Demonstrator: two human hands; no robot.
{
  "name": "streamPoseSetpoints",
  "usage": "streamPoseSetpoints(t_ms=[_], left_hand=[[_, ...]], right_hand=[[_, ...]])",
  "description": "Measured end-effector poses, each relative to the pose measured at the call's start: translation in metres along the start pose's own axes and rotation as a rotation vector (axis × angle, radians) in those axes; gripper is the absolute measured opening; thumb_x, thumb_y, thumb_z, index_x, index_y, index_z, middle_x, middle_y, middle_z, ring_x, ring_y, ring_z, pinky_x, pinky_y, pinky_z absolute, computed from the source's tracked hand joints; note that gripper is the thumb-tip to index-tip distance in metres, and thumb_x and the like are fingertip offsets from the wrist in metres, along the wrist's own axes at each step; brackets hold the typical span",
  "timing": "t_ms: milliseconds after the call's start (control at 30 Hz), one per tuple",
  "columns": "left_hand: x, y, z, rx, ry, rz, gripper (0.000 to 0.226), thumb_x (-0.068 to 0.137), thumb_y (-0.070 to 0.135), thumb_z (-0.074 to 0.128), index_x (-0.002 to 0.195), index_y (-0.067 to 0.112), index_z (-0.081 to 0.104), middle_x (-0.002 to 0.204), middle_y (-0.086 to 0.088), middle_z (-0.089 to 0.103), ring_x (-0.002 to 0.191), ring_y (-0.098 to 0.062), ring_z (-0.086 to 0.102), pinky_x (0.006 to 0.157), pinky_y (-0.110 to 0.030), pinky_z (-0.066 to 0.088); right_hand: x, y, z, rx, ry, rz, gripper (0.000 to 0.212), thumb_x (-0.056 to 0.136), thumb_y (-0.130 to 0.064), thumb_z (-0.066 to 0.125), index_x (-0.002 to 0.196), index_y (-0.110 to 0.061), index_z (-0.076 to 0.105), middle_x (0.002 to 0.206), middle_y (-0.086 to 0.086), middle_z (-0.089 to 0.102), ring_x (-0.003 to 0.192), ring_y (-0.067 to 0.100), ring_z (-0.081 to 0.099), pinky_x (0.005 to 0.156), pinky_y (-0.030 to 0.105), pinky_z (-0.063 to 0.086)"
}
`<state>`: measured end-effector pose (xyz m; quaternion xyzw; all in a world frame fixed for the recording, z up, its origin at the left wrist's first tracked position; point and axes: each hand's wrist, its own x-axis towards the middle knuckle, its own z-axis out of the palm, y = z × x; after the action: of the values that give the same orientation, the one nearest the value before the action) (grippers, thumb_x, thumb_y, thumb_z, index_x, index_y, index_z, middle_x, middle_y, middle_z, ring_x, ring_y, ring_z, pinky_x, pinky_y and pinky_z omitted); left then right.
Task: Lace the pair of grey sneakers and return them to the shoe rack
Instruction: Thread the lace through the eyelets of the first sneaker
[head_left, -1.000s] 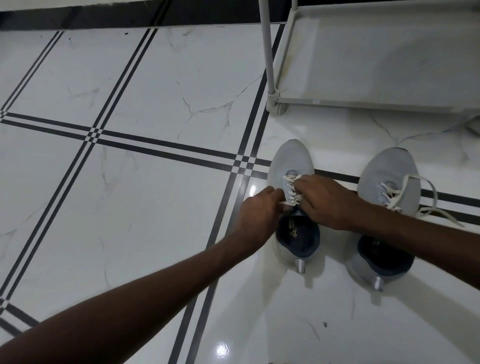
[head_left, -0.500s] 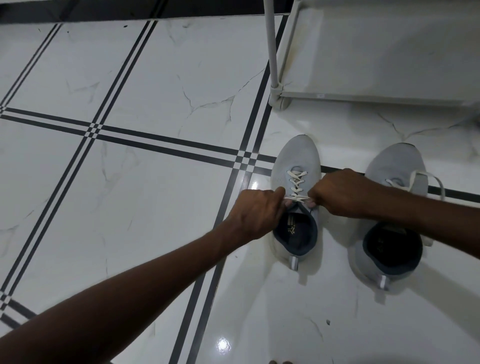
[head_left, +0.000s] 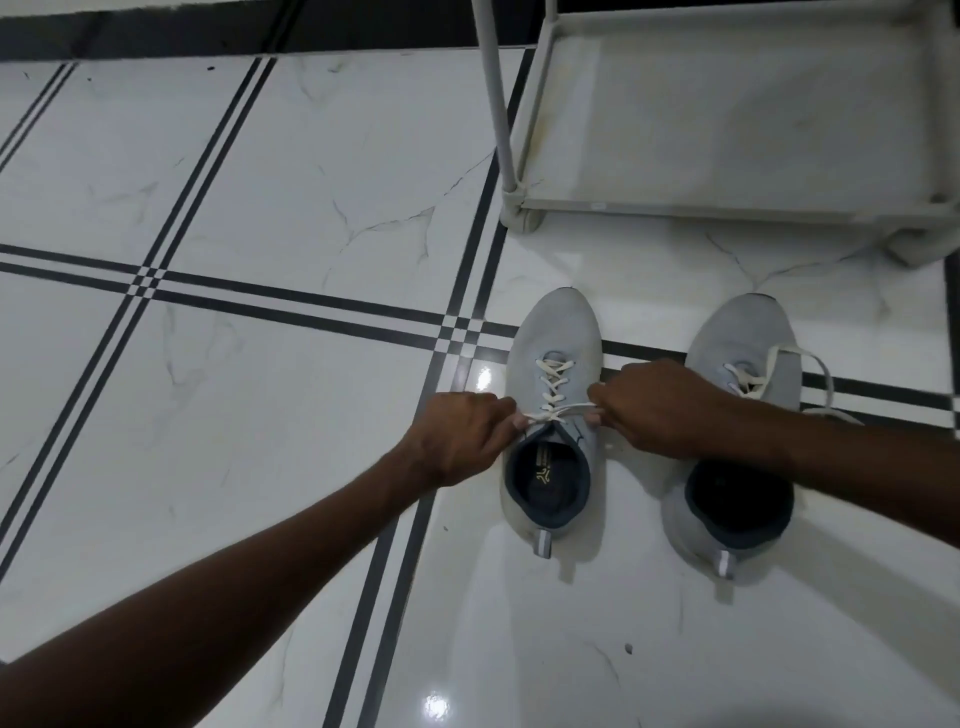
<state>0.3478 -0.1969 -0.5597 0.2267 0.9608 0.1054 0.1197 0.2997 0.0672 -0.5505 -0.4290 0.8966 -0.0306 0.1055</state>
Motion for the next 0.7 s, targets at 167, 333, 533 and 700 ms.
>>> streamPoseSetpoints(t_ms=[167,333,533,700], left_hand=[[0.036,0.006,-0.037,-0.005,0.092,0.061,0.049,0.1,0.052,0.03,0.115,0.018,0.062,0.105,-0.004,0.066,0.093,-0.023,0.06,0.084,-0.041,0.046],[0.101,0.084,-0.062,-0.071,0.013,0.279,0.051,0.093,0.051,0.041,0.124,0.016,0.062,0.118,-0.007,0.067,0.106,-0.027,0.061,0.091,-0.042,0.047],[0.141,0.165,-0.036,-0.009,-0.213,0.472,0.054,0.087,0.031,0.064,0.136,0.012,0.054,0.129,-0.016,0.06,0.113,-0.037,0.059,0.09,-0.048,0.051],[0.151,0.178,-0.012,0.049,-0.16,0.461,0.029,0.092,0.03,0.057,0.11,0.01,0.066,0.106,-0.012,0.066,0.097,-0.034,0.063,0.073,-0.042,0.053]], right_hand=[[-0.034,0.033,-0.046,0.1,-0.057,0.147,0.047,0.09,-0.055,0.049,0.118,-0.017,0.055,0.103,0.007,0.065,0.096,0.029,0.058,0.081,0.041,0.046],[-0.11,0.065,-0.046,0.248,0.04,0.352,0.067,0.086,-0.051,0.062,0.14,-0.015,0.047,0.138,0.01,0.057,0.125,0.03,0.052,0.101,0.041,0.043],[-0.171,0.067,-0.011,0.349,0.11,0.513,0.05,0.084,-0.041,0.068,0.125,-0.014,0.057,0.111,0.007,0.069,0.102,0.028,0.061,0.084,0.042,0.05],[-0.174,0.064,0.008,0.487,0.108,0.573,0.01,0.084,-0.03,0.069,0.082,-0.021,0.066,0.077,-0.009,0.068,0.081,0.018,0.064,0.067,0.029,0.043]])
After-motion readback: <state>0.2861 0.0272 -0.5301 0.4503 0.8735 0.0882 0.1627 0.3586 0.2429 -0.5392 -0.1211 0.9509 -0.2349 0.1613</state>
